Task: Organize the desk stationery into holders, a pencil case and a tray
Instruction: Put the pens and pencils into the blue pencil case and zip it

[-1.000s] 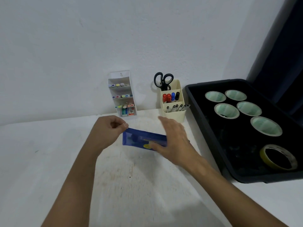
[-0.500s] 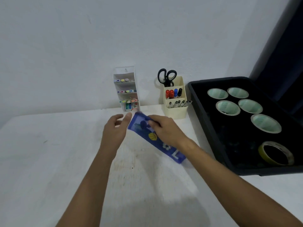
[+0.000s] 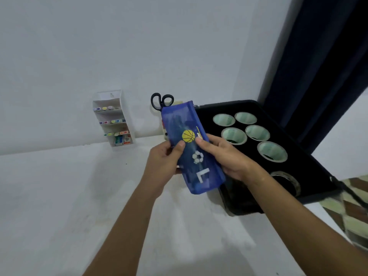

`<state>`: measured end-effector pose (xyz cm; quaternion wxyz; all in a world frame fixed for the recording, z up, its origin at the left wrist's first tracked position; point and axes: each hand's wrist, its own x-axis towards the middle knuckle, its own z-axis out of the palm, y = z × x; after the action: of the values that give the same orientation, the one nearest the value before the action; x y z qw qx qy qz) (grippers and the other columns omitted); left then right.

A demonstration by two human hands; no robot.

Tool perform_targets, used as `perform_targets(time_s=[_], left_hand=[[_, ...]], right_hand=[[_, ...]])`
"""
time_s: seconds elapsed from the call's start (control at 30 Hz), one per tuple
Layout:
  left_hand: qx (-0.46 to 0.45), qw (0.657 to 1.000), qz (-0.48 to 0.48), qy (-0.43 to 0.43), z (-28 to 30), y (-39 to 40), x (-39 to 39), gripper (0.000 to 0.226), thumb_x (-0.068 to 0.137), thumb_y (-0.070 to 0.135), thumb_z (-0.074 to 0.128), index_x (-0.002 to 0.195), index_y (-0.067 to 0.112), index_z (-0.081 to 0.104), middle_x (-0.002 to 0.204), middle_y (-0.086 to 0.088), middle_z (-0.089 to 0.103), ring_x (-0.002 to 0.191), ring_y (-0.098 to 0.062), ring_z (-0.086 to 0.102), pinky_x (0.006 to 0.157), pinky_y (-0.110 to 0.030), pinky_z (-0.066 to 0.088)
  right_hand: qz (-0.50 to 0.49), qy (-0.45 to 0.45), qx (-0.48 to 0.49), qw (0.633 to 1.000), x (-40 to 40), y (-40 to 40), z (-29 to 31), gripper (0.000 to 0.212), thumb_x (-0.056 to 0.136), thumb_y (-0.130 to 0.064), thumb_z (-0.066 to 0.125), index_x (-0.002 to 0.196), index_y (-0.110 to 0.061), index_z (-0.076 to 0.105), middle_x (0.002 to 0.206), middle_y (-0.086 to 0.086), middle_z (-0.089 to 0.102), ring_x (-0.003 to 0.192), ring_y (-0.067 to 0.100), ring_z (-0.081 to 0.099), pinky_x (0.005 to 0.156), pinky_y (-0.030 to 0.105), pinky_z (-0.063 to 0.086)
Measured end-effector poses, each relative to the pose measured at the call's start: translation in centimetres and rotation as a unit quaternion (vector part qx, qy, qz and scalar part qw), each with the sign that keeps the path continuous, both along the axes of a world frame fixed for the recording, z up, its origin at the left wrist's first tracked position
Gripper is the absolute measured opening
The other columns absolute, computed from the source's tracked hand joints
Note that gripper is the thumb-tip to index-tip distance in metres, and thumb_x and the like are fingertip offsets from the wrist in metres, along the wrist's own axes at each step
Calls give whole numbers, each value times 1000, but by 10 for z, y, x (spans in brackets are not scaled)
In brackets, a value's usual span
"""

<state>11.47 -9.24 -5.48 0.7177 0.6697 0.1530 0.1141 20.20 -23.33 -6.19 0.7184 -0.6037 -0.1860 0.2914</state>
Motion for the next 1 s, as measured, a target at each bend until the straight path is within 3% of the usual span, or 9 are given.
perform_targets(time_s=[0.2, 0.33, 0.37, 0.47, 0.57, 0.7, 0.8, 0.87, 1.0], left_hand=[[69, 996, -14, 53, -6, -66, 39, 23, 93, 18, 60, 111, 4, 62, 98, -14, 72, 74, -26, 72, 54, -35, 59], [173, 979, 26, 105, -16, -112, 64, 38, 87, 22, 67, 117, 7, 50, 108, -11, 65, 72, -29, 70, 45, -31, 56], [204, 971, 29, 123, -18, -120, 68, 46, 87, 24, 67, 123, 7, 44, 114, -11, 61, 78, -32, 69, 49, -33, 57], [274, 945, 27, 176, -26, -140, 71, 81, 87, 20, 63, 148, 10, 10, 129, -18, 53, 103, -38, 62, 80, -45, 56], [356, 906, 9, 228, -26, -151, 68, 89, 88, 16, 61, 150, 7, -3, 133, -20, 51, 115, -34, 55, 91, -38, 46], [435, 842, -48, 315, -19, -162, 69, 83, 91, 18, 57, 149, -3, 3, 134, -23, 48, 118, -33, 54, 91, -35, 46], [501, 794, -102, 328, -18, -169, 68, 54, 91, 19, 56, 135, -8, 40, 121, -21, 60, 108, -32, 60, 85, -33, 49], [530, 782, -105, 309, -21, -169, 70, 33, 90, 17, 56, 117, -4, 56, 115, -19, 63, 105, -31, 61, 81, -32, 49], [555, 776, -48, 295, -25, -164, 82, 33, 90, 11, 57, 120, -2, 51, 121, -18, 58, 109, -30, 59, 79, -30, 48]], right_hand=[[-22, -92, -133, 987, 40, -74, 12, 25, 84, -15, 71, 107, -8, 67, 97, 16, 73, 86, 29, 70, 80, 40, 58], [9, -61, -195, 979, 66, -119, -1, 31, 84, -17, 71, 113, -11, 65, 95, 13, 74, 83, 24, 71, 75, 33, 59], [21, -48, -213, 976, 71, -124, -7, 31, 84, -17, 70, 114, -12, 65, 97, 12, 74, 85, 24, 71, 76, 35, 58], [72, -37, -262, 962, 80, -128, -23, 28, 87, -18, 67, 115, -19, 65, 103, 8, 74, 92, 23, 71, 74, 33, 58], [118, -60, -320, 938, 83, -122, -36, 24, 89, -25, 64, 113, -24, 64, 103, 4, 74, 94, 23, 71, 83, 43, 57], [161, -109, -403, 894, 83, -124, -44, 25, 92, -35, 58, 114, -24, 61, 104, 1, 72, 91, 17, 69, 70, 32, 55], [169, -184, -461, 851, 86, -125, -47, 29, 88, -41, 60, 111, -25, 62, 104, -1, 71, 92, 16, 68, 82, 37, 56], [188, -195, -496, 825, 85, -122, -48, 31, 88, -42, 58, 110, -20, 62, 104, 3, 71, 92, 20, 68, 78, 36, 57], [161, -237, -548, 786, 83, -120, -52, 43, 85, -49, 60, 105, -11, 63, 99, 9, 70, 87, 25, 67, 78, 38, 57]])
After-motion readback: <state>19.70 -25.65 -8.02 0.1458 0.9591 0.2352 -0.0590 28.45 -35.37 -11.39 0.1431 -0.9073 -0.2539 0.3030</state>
